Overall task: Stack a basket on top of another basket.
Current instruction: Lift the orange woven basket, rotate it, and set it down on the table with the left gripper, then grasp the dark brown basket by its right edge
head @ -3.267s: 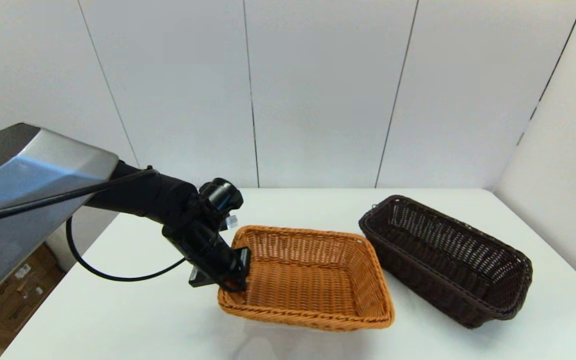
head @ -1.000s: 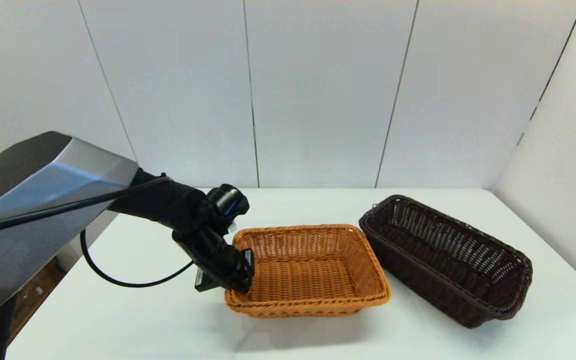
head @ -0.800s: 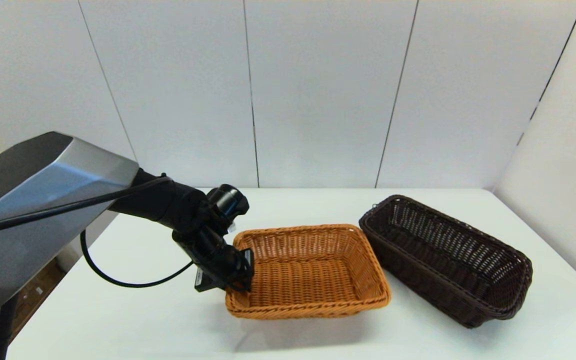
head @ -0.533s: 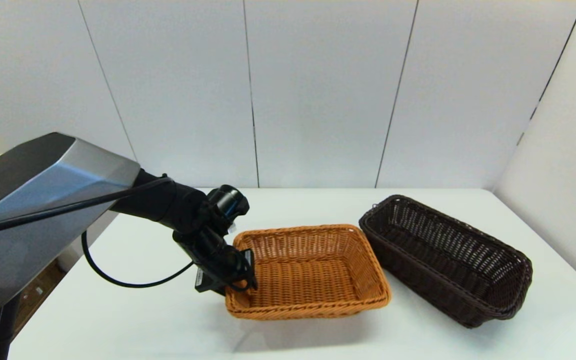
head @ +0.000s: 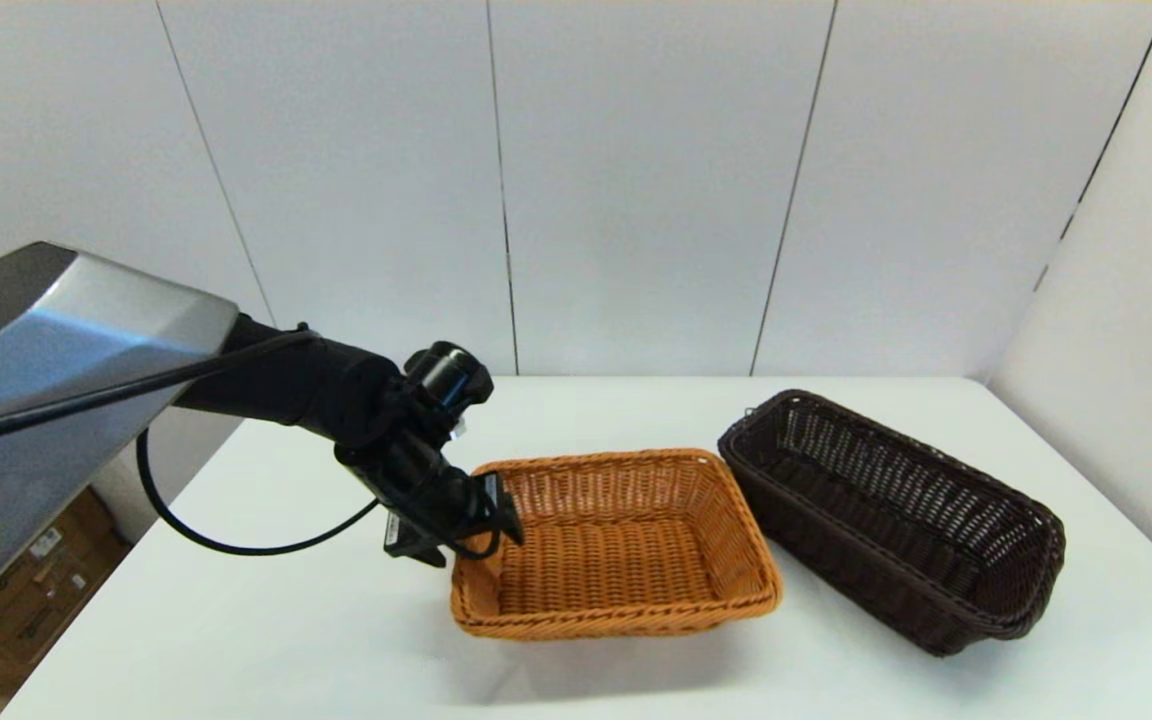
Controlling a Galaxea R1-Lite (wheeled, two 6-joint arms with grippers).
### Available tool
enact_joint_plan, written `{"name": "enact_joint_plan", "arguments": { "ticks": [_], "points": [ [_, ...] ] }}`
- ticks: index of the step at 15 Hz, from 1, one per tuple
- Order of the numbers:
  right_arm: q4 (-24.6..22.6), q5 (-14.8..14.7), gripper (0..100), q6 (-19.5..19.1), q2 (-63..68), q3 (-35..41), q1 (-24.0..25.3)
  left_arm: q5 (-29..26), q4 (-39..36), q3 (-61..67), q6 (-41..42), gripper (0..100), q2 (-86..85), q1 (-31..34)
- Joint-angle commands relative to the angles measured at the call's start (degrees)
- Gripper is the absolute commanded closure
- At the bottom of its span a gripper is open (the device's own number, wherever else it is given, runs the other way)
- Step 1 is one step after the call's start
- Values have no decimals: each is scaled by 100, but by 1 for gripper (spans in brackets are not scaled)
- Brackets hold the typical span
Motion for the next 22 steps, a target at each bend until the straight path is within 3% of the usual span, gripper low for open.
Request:
{"name": "enact_joint_plan", "arguments": {
  "ticks": [1,5,8,12,17,22],
  "points": [
    [-4,-5,0,-4,-1,0,0,200,61,-129,32,0,-916,131],
    [-4,-5,0,-4,-1,0,0,218,721,-67,322,0,-2322,605],
    [-4,-5,0,14,-1,0,0,1105,1573,144,340,0,-3887,597],
    [-4,-5,0,22,-1,0,0,2028,1898,1066,340,0,-6101,562],
    [-4,-5,0,14,-1,0,0,2134,2408,1893,217,0,-8062,605],
    [-4,-5,0,22,-1,0,0,2081,2830,2016,366,0,-9310,1414]
  ]
}}
